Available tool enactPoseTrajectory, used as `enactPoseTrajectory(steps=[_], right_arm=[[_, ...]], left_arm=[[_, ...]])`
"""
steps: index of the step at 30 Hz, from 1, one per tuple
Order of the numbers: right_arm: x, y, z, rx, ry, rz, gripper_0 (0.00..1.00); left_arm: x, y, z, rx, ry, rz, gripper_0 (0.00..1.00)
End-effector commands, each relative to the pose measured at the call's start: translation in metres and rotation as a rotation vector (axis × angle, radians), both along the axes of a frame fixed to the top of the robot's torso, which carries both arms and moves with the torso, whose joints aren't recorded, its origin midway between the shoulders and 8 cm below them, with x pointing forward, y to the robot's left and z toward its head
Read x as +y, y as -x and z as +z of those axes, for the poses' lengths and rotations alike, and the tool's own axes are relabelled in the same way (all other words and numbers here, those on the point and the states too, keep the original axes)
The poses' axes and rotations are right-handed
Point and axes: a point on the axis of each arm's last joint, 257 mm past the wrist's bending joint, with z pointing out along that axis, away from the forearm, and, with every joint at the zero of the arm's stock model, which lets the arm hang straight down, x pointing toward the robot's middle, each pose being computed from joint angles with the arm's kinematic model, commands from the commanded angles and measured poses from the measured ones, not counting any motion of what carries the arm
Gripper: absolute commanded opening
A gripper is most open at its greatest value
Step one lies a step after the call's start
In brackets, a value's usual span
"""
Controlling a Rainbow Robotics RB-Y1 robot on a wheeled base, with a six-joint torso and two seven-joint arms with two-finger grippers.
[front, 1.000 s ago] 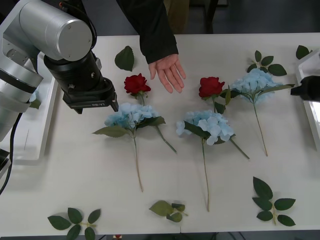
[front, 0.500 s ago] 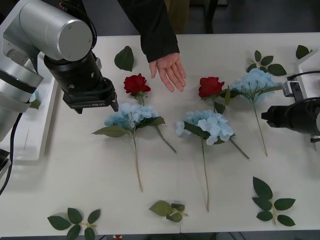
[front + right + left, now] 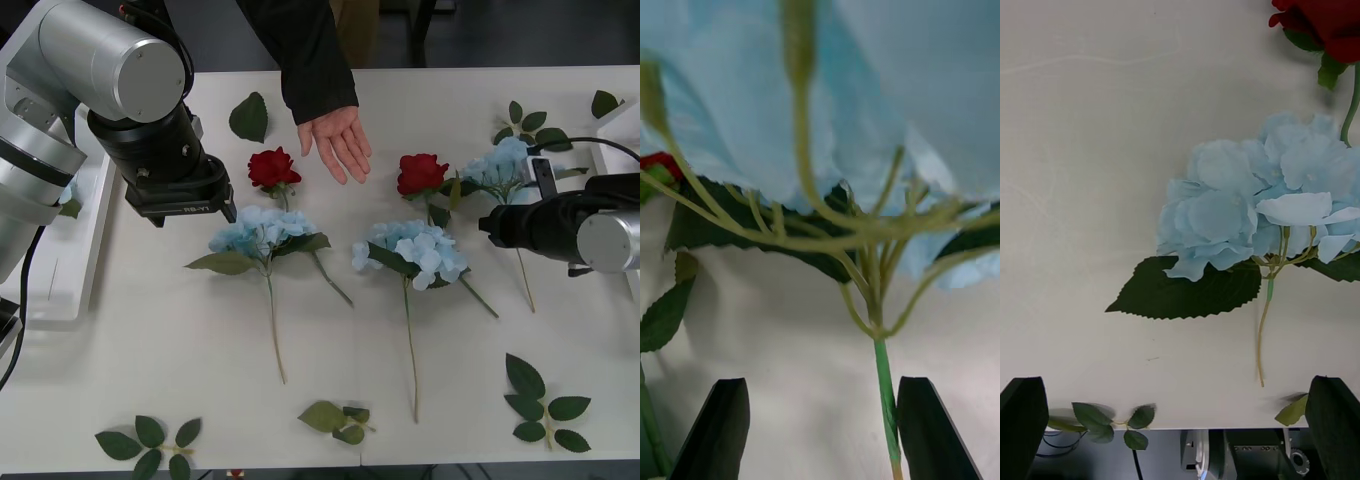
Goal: Place the red flowers into the right box and the blue flowers into the left box. If a person shows an open palm, hand one flower to the person first, then continue sorting.
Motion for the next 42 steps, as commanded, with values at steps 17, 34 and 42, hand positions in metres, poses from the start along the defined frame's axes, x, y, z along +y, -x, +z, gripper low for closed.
enactPoseTrajectory(steps=[17,34,42], right_arm=[[0.009,-0.03,0.019,-0.095,0.011,-0.011,0.0],[0.03,0.023,0.242,-0.249,-0.014,0.066,0.0],[0.117,0.069,0.325,-0.437,-0.016,0.09,0.0]], left_arm=[[-0.013,-0.008,0.021,-0.057,-0.022,-0.111,1.0],[-0.013,-0.007,0.02,-0.056,-0.024,-0.114,1.0],[-0.013,-0.007,0.02,-0.055,-0.025,-0.12,1.0]])
